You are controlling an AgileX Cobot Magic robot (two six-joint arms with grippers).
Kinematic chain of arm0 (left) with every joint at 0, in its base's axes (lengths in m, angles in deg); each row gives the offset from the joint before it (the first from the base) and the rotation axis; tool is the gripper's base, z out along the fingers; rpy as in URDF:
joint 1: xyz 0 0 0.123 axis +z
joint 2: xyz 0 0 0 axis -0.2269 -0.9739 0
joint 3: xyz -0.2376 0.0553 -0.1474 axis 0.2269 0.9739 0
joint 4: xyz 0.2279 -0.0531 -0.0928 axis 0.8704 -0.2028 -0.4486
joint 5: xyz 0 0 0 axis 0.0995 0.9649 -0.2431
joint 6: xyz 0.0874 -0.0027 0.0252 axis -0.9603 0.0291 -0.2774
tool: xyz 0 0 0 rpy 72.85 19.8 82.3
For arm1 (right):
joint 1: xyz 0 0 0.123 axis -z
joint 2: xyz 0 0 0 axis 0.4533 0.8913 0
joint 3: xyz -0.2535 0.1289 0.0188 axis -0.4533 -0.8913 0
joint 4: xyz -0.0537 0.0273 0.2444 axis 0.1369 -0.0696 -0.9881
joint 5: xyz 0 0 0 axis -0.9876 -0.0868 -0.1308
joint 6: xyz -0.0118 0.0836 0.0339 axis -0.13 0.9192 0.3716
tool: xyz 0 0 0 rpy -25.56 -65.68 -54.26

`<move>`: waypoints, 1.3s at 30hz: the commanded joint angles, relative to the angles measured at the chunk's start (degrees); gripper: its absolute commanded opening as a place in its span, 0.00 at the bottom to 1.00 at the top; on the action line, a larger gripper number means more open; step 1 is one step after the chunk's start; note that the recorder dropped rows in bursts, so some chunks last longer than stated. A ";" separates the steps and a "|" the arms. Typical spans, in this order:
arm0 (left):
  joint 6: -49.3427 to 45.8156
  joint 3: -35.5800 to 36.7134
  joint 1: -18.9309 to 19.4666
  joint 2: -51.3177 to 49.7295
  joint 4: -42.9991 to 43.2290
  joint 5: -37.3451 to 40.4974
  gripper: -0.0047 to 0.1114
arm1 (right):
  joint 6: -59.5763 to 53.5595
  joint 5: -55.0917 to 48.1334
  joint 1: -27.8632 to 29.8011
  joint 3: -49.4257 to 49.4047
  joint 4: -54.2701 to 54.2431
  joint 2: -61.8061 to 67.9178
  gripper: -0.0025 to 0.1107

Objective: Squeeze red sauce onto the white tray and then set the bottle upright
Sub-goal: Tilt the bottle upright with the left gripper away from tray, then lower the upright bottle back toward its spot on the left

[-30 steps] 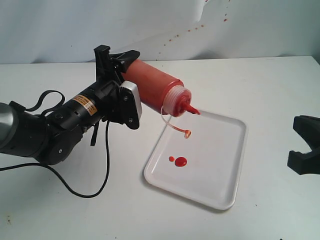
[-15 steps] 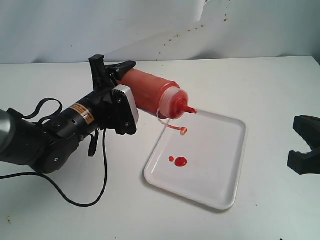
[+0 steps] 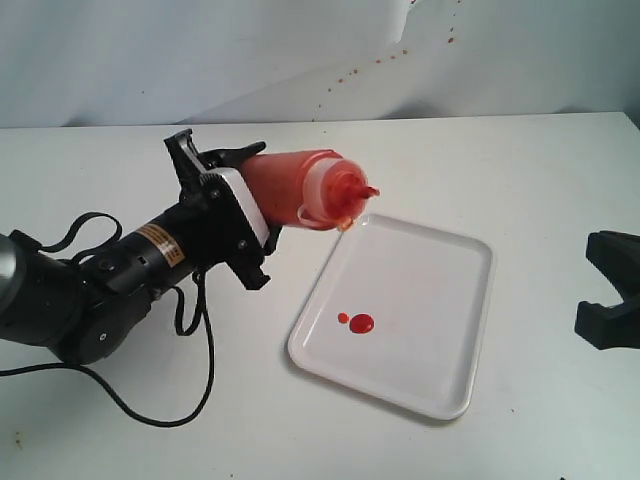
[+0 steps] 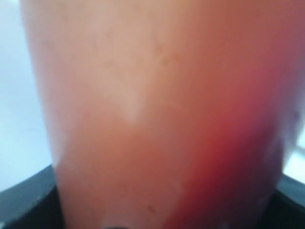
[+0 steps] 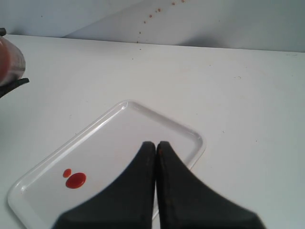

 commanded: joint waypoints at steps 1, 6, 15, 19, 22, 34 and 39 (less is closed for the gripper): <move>10.04 -0.04 -0.21 1.02 -0.38 -5.00 0.04 | -0.16 0.37 0.18 -0.05 0.11 -0.35 0.02; 17.51 -0.04 -0.21 1.02 1.18 -5.00 0.04 | -0.60 0.37 0.18 -0.05 0.11 -0.35 0.02; 32.08 0.12 0.15 1.02 4.46 -6.03 0.04 | -1.42 0.37 0.18 -0.05 0.11 -0.15 0.02; 37.30 2.78 0.95 1.02 4.73 -10.23 0.04 | -1.42 0.37 0.18 -0.05 0.11 -0.15 0.02; 41.22 4.15 2.68 1.74 4.73 -10.23 0.04 | -1.42 0.37 0.18 -0.05 0.11 -0.15 0.02; 56.43 7.41 11.35 4.69 20.59 -10.23 0.04 | -1.42 0.37 0.18 -0.05 0.11 -0.15 0.02; 63.99 7.41 13.52 4.69 26.63 -10.23 0.04 | -1.42 0.37 0.18 -0.05 0.11 -0.15 0.02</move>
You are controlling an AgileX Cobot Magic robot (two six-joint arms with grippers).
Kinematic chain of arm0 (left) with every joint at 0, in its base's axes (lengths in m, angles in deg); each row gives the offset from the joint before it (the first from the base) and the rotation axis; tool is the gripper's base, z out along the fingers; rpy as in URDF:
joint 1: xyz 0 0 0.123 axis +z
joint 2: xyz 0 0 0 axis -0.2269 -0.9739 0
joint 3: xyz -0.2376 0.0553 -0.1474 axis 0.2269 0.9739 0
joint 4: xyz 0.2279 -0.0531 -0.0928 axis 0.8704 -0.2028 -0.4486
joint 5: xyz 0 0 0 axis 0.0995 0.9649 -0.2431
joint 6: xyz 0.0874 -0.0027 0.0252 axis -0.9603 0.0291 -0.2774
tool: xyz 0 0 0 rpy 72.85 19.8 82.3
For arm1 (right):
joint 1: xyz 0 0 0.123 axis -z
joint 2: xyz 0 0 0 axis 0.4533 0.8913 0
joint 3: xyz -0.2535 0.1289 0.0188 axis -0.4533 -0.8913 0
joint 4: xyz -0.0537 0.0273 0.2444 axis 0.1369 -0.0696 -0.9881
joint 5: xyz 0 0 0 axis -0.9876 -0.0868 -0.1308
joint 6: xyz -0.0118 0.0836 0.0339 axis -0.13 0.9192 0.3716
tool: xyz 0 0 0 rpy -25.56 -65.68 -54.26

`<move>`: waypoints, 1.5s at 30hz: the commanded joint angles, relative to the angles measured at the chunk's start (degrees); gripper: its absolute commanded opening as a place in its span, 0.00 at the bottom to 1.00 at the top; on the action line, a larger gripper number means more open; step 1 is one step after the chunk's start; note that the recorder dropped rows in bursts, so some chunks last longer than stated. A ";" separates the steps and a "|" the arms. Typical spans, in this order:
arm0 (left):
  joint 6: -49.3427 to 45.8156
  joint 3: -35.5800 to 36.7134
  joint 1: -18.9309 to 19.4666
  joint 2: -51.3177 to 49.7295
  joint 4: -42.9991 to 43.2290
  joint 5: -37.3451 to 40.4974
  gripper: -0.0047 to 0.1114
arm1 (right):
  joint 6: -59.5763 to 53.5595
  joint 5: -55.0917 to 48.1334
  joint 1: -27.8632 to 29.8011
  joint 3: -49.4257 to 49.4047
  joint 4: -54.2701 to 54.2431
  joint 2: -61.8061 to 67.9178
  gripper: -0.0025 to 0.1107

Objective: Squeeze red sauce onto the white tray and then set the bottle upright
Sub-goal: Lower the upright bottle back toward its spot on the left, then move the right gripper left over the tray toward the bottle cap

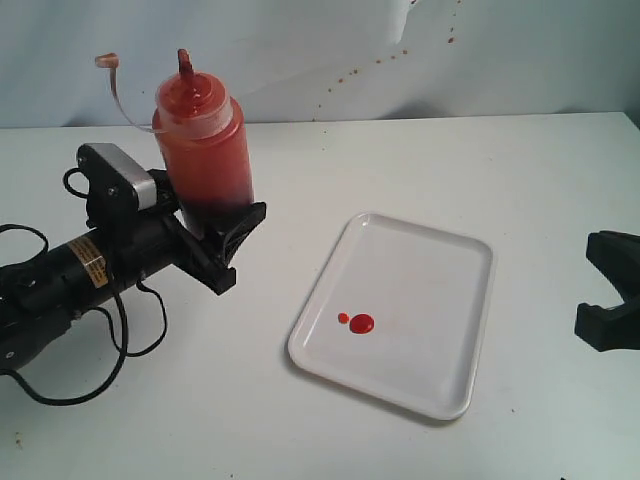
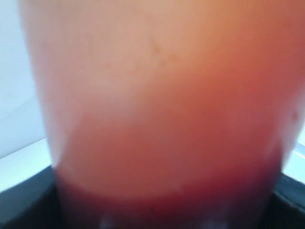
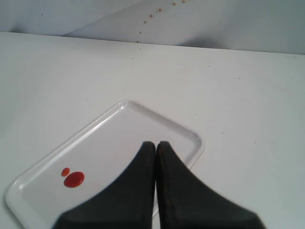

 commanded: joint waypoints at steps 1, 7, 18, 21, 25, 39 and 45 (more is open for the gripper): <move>8.20 0.12 2.12 1.08 4.95 -3.50 0.04 | -0.58 0.16 0.18 -0.05 0.11 -0.15 0.02; 14.34 0.12 6.40 1.08 10.24 -3.50 0.04 | -0.58 -1.24 0.07 -0.05 0.11 -0.15 0.02; 18.36 0.12 13.10 1.08 26.33 -3.50 0.04 | 1.04 -1.84 0.00 0.05 -0.74 -0.15 0.02; 18.36 0.12 13.34 1.08 28.14 -3.50 0.04 | 1.16 -1.22 -2.41 0.31 -2.06 -0.15 0.02; 18.46 0.12 13.34 0.86 29.24 -3.50 0.04 | 1.13 2.45 -8.88 0.34 -1.94 -0.15 0.02; 18.46 0.12 13.34 0.81 31.46 -3.50 0.04 | 1.13 16.11 -25.88 0.34 15.23 0.35 0.02; 18.46 0.12 13.34 0.81 31.46 -3.50 0.04 | 1.56 20.70 -27.80 0.34 15.84 7.56 0.15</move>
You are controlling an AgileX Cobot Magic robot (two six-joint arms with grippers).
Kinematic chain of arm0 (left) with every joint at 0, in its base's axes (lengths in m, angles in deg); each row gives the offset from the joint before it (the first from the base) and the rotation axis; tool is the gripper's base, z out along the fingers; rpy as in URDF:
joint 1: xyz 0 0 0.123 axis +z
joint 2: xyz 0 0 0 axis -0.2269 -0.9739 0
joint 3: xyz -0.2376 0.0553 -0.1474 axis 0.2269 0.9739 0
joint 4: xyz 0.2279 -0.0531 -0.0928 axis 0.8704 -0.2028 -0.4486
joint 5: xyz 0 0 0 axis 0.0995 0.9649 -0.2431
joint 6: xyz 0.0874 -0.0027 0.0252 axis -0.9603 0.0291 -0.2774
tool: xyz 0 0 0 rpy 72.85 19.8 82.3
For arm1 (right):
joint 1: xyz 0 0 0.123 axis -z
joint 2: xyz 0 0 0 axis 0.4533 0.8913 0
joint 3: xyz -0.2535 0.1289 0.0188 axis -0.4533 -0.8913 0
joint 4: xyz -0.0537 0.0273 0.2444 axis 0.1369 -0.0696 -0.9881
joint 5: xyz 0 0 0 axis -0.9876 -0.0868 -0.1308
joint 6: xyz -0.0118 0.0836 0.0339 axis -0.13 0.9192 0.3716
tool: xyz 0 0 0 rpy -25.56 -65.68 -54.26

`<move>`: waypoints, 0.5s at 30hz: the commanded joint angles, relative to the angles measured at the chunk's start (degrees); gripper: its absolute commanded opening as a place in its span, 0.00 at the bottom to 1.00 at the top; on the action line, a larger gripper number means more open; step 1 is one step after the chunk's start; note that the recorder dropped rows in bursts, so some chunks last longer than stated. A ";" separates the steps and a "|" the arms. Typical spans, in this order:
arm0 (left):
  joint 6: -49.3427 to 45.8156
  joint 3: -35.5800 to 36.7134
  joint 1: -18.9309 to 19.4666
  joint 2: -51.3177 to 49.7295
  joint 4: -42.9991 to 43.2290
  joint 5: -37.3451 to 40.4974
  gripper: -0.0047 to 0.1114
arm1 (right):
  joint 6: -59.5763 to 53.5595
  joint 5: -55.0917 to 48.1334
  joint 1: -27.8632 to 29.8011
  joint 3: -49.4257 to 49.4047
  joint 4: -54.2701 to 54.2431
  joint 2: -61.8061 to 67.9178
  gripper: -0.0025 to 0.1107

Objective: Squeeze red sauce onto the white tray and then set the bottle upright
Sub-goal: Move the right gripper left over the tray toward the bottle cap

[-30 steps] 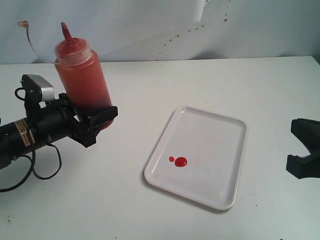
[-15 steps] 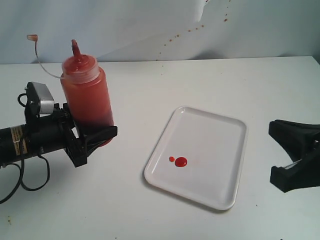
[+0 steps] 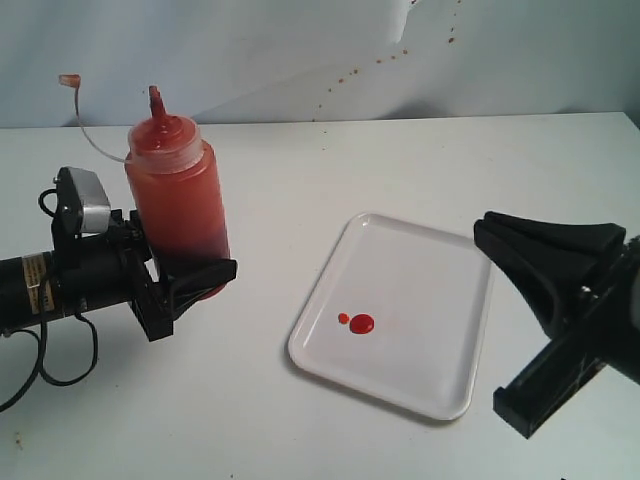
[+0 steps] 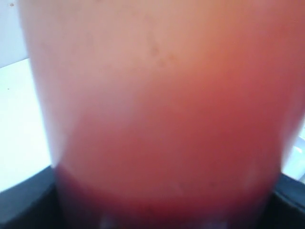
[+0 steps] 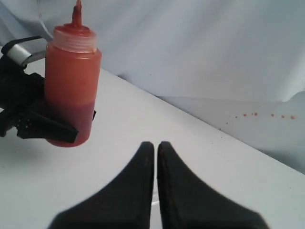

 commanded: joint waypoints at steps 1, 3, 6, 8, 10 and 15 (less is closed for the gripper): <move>0.60 0.08 0.08 0.73 -0.72 -3.50 0.04 | 0.54 3.41 -1.08 0.34 1.00 7.25 0.20; 0.60 0.08 0.08 0.73 -0.72 -3.50 0.04 | 1.33 6.17 -1.08 0.34 1.00 11.76 0.41; 0.60 0.08 0.08 0.73 -0.72 -3.50 0.04 | 2.24 11.88 -1.08 0.58 1.00 18.19 0.81; 0.60 0.08 0.08 0.73 -0.72 -3.50 0.04 | 3.09 12.89 -1.08 2.06 1.00 22.06 0.95; 0.60 0.08 0.08 0.73 -0.47 -3.50 0.04 | 6.82 13.03 -1.08 5.65 1.49 27.83 0.95; 0.48 0.08 0.08 0.73 1.05 -3.50 0.04 | 23.96 13.55 -1.08 16.67 15.81 38.98 0.95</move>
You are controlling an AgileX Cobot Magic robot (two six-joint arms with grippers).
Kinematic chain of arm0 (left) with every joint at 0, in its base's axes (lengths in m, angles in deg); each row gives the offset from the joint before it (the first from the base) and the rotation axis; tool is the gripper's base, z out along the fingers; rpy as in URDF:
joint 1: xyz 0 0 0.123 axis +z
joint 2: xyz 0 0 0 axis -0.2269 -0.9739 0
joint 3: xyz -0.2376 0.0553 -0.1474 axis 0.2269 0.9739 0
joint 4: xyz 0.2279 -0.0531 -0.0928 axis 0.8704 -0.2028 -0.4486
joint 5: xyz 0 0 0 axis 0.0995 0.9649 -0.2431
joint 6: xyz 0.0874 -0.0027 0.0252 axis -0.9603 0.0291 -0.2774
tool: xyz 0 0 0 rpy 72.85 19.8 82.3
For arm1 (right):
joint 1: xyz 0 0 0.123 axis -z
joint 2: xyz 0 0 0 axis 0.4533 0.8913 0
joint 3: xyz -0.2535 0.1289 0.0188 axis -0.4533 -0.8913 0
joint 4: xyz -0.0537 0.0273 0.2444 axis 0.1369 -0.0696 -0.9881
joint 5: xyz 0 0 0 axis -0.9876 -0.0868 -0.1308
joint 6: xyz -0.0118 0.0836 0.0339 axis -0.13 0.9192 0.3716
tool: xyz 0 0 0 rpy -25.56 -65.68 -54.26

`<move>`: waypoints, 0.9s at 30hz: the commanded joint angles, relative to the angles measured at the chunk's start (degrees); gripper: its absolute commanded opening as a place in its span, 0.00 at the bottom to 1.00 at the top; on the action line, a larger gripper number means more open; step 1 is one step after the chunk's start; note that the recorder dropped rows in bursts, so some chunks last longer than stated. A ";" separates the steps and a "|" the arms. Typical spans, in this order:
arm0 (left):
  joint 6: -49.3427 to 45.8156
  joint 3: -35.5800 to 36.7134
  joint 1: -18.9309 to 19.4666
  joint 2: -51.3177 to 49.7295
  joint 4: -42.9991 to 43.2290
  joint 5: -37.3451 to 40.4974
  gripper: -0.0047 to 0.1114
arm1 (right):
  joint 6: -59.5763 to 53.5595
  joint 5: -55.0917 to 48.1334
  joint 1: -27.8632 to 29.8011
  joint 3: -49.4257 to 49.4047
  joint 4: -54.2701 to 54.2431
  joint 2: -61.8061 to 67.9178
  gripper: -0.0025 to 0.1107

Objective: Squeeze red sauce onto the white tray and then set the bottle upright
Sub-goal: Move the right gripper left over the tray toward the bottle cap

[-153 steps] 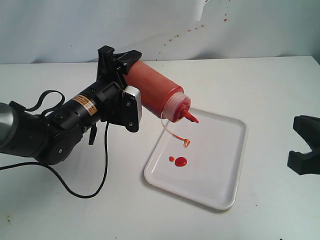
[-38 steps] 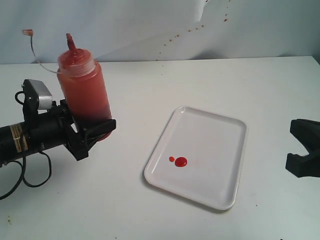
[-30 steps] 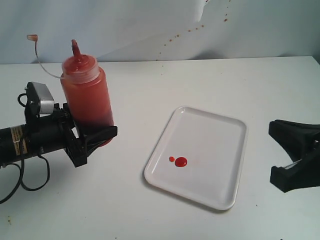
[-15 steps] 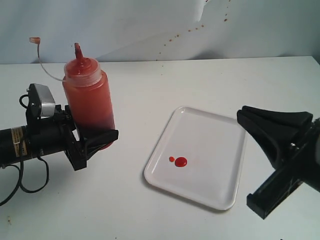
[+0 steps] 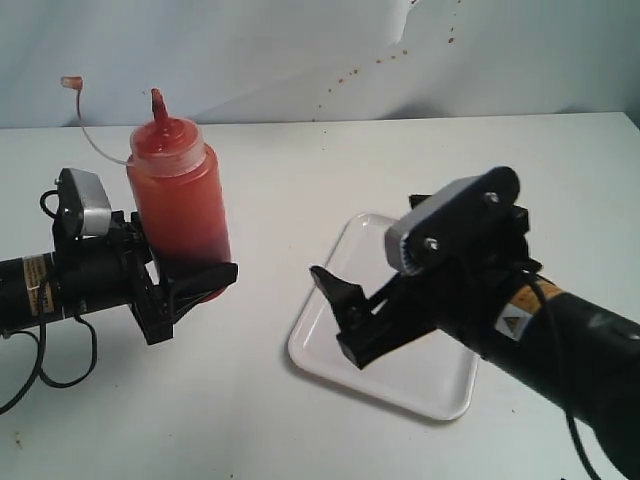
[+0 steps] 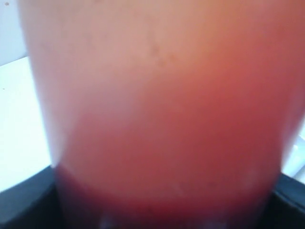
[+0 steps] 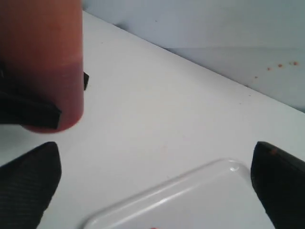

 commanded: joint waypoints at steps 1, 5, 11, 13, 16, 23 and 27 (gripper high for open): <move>0.48 0.08 0.08 0.73 -0.07 -3.50 0.04 | 13.15 1.73 -0.18 7.12 12.41 6.82 0.95; 0.10 0.08 0.08 0.73 -0.09 -3.50 0.04 | 22.47 2.65 -0.18 14.12 22.70 12.59 0.95; 0.10 0.08 0.08 0.73 -0.09 -3.50 0.04 | 30.59 4.22 -0.28 20.19 34.40 17.30 0.95; 0.39 0.08 0.08 0.73 -0.09 -3.50 0.04 | 30.75 4.73 -0.28 21.12 34.40 18.23 0.95; 0.37 0.08 0.08 0.73 0.16 -3.50 0.04 | 30.84 5.14 -0.28 22.33 34.40 19.69 0.95; 0.37 0.08 0.08 0.73 1.44 -3.50 0.04 | 31.01 5.73 -0.28 25.51 34.65 23.35 0.95; 0.25 0.08 0.08 0.73 1.42 -3.50 0.04 | 32.27 6.52 -0.28 26.48 34.65 24.39 0.93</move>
